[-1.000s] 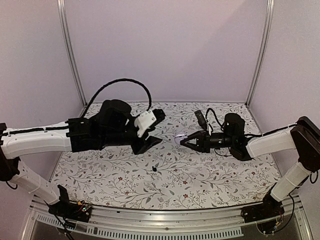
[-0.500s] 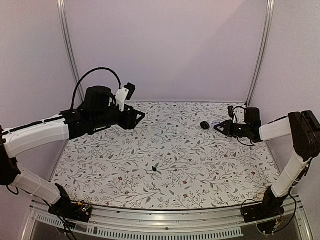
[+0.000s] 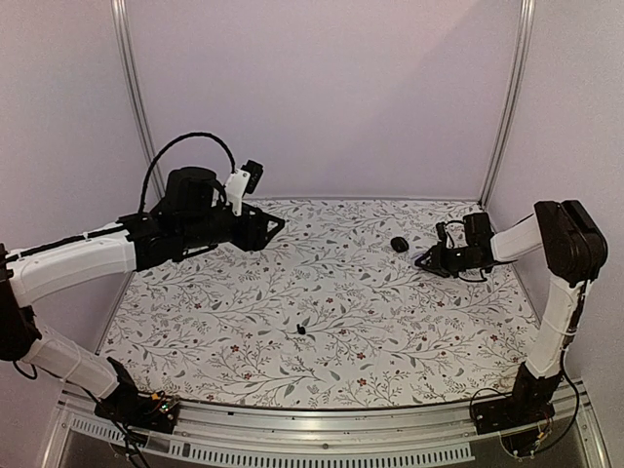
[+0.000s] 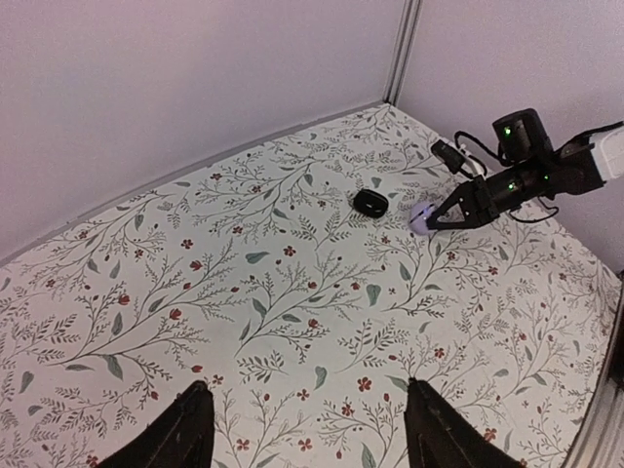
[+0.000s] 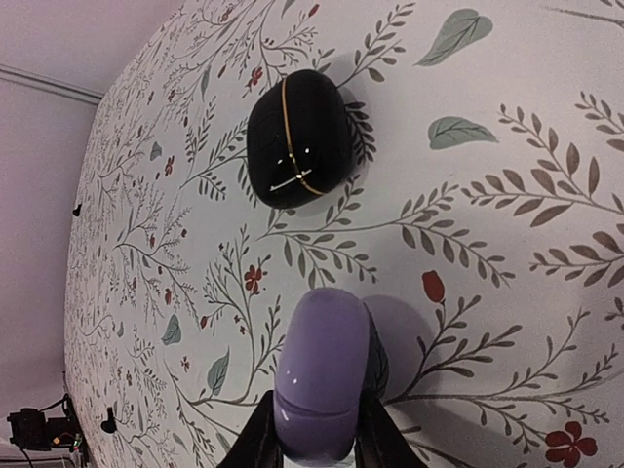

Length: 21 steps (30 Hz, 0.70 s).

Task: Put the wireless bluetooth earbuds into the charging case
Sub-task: Place the charging case with the earbuds at the center of the board.

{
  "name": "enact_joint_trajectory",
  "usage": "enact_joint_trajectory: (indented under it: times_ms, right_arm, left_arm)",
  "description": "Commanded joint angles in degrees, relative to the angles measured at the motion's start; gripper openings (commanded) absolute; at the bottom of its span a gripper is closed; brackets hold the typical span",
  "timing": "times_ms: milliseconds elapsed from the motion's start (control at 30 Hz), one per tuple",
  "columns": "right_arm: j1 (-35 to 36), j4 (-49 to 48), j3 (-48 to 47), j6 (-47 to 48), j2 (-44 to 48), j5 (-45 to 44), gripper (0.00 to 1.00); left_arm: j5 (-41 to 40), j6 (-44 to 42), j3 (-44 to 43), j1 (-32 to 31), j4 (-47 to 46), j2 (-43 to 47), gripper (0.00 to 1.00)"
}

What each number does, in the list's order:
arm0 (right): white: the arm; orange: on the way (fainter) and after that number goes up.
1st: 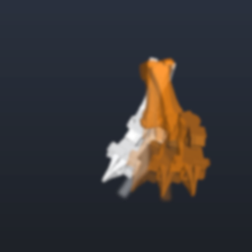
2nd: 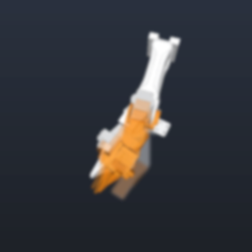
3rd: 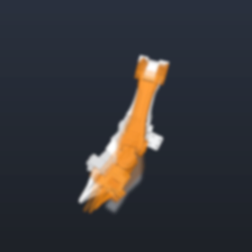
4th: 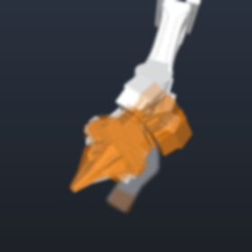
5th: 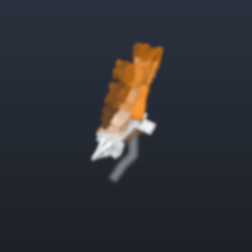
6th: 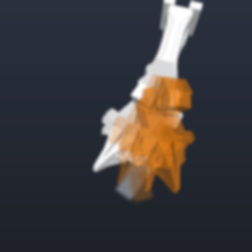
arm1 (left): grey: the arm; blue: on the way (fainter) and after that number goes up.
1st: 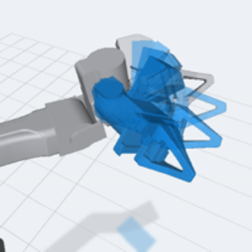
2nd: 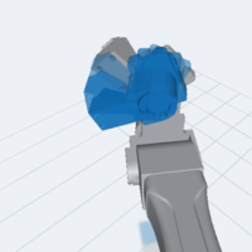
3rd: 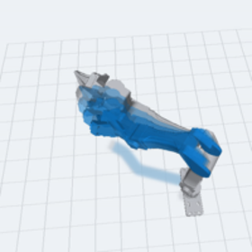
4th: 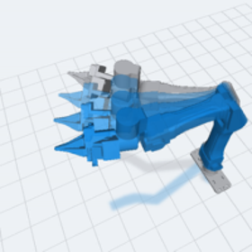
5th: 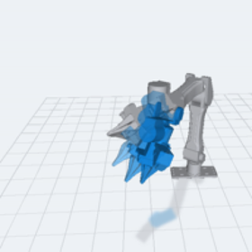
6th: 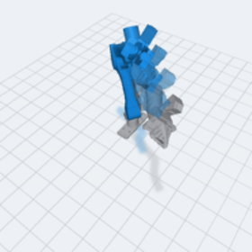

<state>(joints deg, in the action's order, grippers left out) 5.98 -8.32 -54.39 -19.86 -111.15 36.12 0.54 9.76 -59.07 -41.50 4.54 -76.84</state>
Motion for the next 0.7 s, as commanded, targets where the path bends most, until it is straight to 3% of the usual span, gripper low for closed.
enact_joint_trajectory:
  times_ms: [0, 367, 500, 667]
  right_arm:
    - [-0.30, 3.53, -2.76, 1.28, -1.29, 0.00, 0.26]
    - [-1.85, 8.32, -0.55, 1.60, 8.41, -7.70, 0.62]
    - [-2.00, 6.93, -1.58, 3.83, 11.79, -7.08, 0.68]
    - [-0.05, 11.11, -10.92, 9.55, 7.21, -5.73, 0.71]
  left_arm:
    - [0.35, 0.49, 0.80, 0.79, -1.22, 1.57, 0.66]
    - [-1.59, 0.40, 1.07, 0.83, -0.16, 3.49, 0.68]
    - [-1.99, 0.37, 1.31, 0.88, -0.36, 3.62, 0.68]
    - [-1.53, 0.23, 1.06, 0.92, -0.62, 3.57, 0.69]
